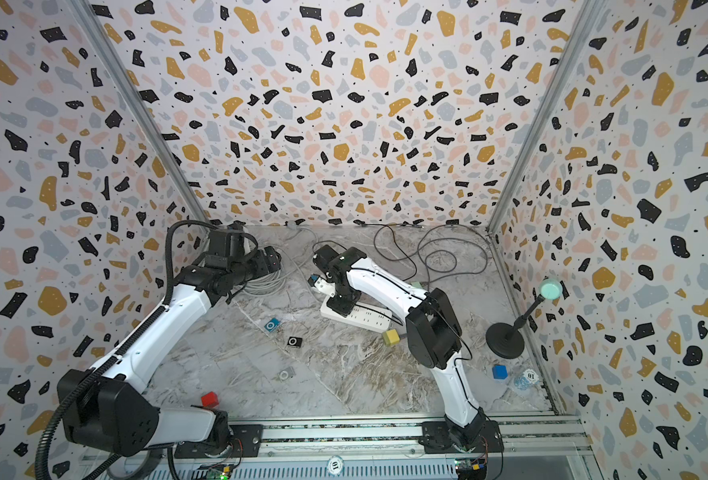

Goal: Charge mp3
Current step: Move the socket to the center of the board, then insert the plug into the socket.

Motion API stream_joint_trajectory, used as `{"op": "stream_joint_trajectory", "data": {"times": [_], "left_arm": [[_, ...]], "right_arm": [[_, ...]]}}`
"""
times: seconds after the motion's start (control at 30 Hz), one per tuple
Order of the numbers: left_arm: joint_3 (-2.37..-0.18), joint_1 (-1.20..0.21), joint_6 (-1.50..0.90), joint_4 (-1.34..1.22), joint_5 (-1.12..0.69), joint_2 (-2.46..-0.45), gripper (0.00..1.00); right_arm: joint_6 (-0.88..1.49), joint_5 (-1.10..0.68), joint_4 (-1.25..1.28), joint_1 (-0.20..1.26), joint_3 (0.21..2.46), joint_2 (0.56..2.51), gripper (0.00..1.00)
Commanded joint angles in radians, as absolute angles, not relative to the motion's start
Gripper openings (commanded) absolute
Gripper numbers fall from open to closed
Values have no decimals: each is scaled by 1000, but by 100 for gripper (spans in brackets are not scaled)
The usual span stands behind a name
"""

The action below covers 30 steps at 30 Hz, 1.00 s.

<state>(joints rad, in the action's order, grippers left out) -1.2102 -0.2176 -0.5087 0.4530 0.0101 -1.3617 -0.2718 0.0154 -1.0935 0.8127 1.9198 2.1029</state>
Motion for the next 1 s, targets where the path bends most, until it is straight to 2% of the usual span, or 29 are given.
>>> {"op": "stream_joint_trajectory", "data": {"times": [0.0,0.97], "left_arm": [[-1221,-212,-487,453,19,-1349,96],[-1193,-204,-438,465,21,-1323,95]], "right_arm": [[-269,33,-1123,813,1968,2106,0],[-276,91,-1144,833,1964,2187,0]]}}
